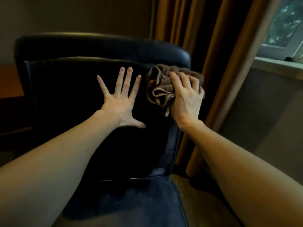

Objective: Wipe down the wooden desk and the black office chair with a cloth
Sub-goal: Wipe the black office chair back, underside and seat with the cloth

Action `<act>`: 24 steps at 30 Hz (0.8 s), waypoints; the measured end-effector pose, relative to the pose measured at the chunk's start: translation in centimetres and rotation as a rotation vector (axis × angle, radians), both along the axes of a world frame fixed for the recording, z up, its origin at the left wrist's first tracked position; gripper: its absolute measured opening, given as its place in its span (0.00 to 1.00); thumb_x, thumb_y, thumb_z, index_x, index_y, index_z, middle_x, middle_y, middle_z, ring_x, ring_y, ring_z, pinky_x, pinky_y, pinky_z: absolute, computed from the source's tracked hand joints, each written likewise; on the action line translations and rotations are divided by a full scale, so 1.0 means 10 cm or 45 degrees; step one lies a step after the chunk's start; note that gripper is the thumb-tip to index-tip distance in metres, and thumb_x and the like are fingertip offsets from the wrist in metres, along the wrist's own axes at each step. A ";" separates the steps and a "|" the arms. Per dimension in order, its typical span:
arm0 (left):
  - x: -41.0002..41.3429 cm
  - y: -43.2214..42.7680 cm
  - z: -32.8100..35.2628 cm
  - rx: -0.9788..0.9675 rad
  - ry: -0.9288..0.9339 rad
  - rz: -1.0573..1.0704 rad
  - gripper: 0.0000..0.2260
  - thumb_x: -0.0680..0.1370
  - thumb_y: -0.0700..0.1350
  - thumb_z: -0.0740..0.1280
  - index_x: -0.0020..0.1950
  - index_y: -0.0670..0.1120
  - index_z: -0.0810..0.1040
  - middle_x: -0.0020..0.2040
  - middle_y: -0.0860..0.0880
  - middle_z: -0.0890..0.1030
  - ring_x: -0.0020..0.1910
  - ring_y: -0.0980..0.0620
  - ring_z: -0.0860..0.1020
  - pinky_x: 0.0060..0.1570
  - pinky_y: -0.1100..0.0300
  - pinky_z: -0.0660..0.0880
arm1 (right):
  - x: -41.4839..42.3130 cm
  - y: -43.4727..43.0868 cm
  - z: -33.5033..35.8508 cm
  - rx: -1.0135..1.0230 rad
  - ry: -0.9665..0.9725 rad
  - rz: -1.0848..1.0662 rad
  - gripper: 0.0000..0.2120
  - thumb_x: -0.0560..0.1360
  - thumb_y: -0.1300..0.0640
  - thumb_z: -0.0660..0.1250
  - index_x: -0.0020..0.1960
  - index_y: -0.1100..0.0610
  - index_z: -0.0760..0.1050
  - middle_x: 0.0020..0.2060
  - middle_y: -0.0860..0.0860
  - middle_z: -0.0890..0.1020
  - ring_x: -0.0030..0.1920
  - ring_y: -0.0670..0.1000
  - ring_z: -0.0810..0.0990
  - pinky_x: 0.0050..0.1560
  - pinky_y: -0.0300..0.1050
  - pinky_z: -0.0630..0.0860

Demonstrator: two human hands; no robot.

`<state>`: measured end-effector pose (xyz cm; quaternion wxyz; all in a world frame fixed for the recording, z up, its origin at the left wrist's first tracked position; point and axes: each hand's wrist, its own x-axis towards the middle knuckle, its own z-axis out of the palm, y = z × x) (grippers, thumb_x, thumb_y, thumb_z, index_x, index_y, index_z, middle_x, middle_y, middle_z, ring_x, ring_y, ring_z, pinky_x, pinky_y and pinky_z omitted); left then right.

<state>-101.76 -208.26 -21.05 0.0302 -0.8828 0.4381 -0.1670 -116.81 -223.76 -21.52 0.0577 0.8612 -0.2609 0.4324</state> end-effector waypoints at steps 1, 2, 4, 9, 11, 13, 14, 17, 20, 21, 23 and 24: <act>-0.01 0.01 0.00 -0.002 0.004 -0.006 0.73 0.53 0.88 0.58 0.69 0.48 0.12 0.71 0.40 0.14 0.71 0.38 0.16 0.63 0.17 0.33 | -0.06 0.03 -0.11 0.012 -0.007 0.017 0.27 0.80 0.55 0.65 0.78 0.49 0.65 0.73 0.53 0.71 0.72 0.59 0.64 0.65 0.67 0.68; -0.02 0.02 0.00 0.000 0.007 -0.009 0.73 0.54 0.87 0.59 0.68 0.48 0.12 0.71 0.41 0.14 0.71 0.38 0.16 0.63 0.17 0.33 | -0.13 0.09 -0.24 0.044 -0.008 0.045 0.26 0.80 0.53 0.63 0.78 0.49 0.65 0.73 0.54 0.71 0.71 0.60 0.65 0.64 0.66 0.68; -0.03 0.03 0.02 0.021 0.008 0.008 0.72 0.56 0.86 0.61 0.68 0.47 0.12 0.70 0.40 0.14 0.71 0.38 0.16 0.64 0.17 0.33 | -0.29 0.22 -0.52 0.122 0.006 0.102 0.26 0.80 0.49 0.60 0.78 0.51 0.67 0.73 0.56 0.71 0.72 0.62 0.64 0.64 0.66 0.69; -0.08 0.02 0.01 0.041 -0.037 0.017 0.71 0.59 0.86 0.60 0.75 0.46 0.19 0.73 0.39 0.16 0.73 0.37 0.18 0.66 0.17 0.38 | -0.55 0.49 -1.25 0.097 -0.013 0.097 0.23 0.78 0.53 0.64 0.73 0.53 0.74 0.69 0.59 0.75 0.67 0.64 0.67 0.56 0.66 0.74; -0.08 0.03 0.01 0.038 -0.059 0.025 0.71 0.58 0.86 0.60 0.76 0.46 0.19 0.73 0.39 0.17 0.73 0.36 0.19 0.66 0.17 0.38 | -0.66 0.57 -1.52 0.103 0.036 0.106 0.29 0.72 0.59 0.76 0.72 0.53 0.75 0.68 0.60 0.75 0.66 0.63 0.67 0.55 0.66 0.76; -0.12 0.04 0.03 0.041 -0.056 0.016 0.71 0.59 0.86 0.60 0.76 0.46 0.20 0.73 0.39 0.17 0.74 0.36 0.20 0.67 0.17 0.39 | -0.82 0.61 -1.73 0.134 0.179 0.106 0.34 0.68 0.58 0.81 0.71 0.53 0.76 0.66 0.61 0.76 0.64 0.64 0.69 0.54 0.66 0.77; -0.14 0.06 0.02 0.039 -0.054 0.004 0.71 0.59 0.86 0.60 0.77 0.45 0.20 0.74 0.39 0.18 0.74 0.36 0.20 0.68 0.18 0.39 | -0.90 0.64 -1.82 0.143 0.283 0.089 0.34 0.68 0.56 0.81 0.72 0.52 0.75 0.66 0.60 0.76 0.63 0.65 0.71 0.54 0.65 0.77; -0.18 0.15 -0.07 0.029 -0.048 -0.050 0.70 0.61 0.85 0.61 0.78 0.45 0.22 0.75 0.38 0.20 0.75 0.36 0.22 0.70 0.20 0.39 | -1.17 0.72 -2.03 0.260 0.709 0.082 0.30 0.75 0.53 0.70 0.76 0.47 0.68 0.69 0.56 0.72 0.68 0.64 0.71 0.60 0.62 0.74; -0.22 0.21 -0.16 0.023 -0.083 -0.069 0.70 0.62 0.84 0.61 0.79 0.44 0.23 0.76 0.37 0.22 0.76 0.35 0.24 0.71 0.21 0.39 | -1.43 0.75 -2.02 0.211 0.714 0.041 0.29 0.71 0.56 0.71 0.72 0.51 0.74 0.65 0.58 0.76 0.64 0.65 0.76 0.56 0.64 0.75; -0.23 0.20 -0.18 0.020 -0.106 -0.069 0.70 0.62 0.84 0.61 0.78 0.43 0.23 0.77 0.36 0.22 0.77 0.34 0.24 0.71 0.21 0.40 | -1.47 0.72 -1.95 0.163 0.601 0.022 0.28 0.70 0.55 0.70 0.70 0.52 0.76 0.63 0.59 0.78 0.61 0.66 0.78 0.54 0.65 0.76; -0.25 0.24 -0.28 0.004 -0.138 -0.078 0.70 0.61 0.85 0.60 0.78 0.43 0.24 0.77 0.35 0.24 0.77 0.34 0.26 0.71 0.22 0.41 | -1.48 0.68 -1.76 0.012 0.372 0.030 0.28 0.72 0.52 0.69 0.72 0.54 0.75 0.64 0.61 0.77 0.61 0.66 0.76 0.57 0.66 0.75; -0.25 0.27 -0.35 -0.013 -0.162 -0.093 0.70 0.61 0.85 0.60 0.79 0.43 0.24 0.78 0.35 0.25 0.78 0.34 0.26 0.72 0.22 0.41 | -1.43 0.66 -1.61 -0.037 0.269 0.047 0.29 0.72 0.51 0.71 0.73 0.54 0.74 0.65 0.61 0.75 0.63 0.65 0.73 0.60 0.67 0.73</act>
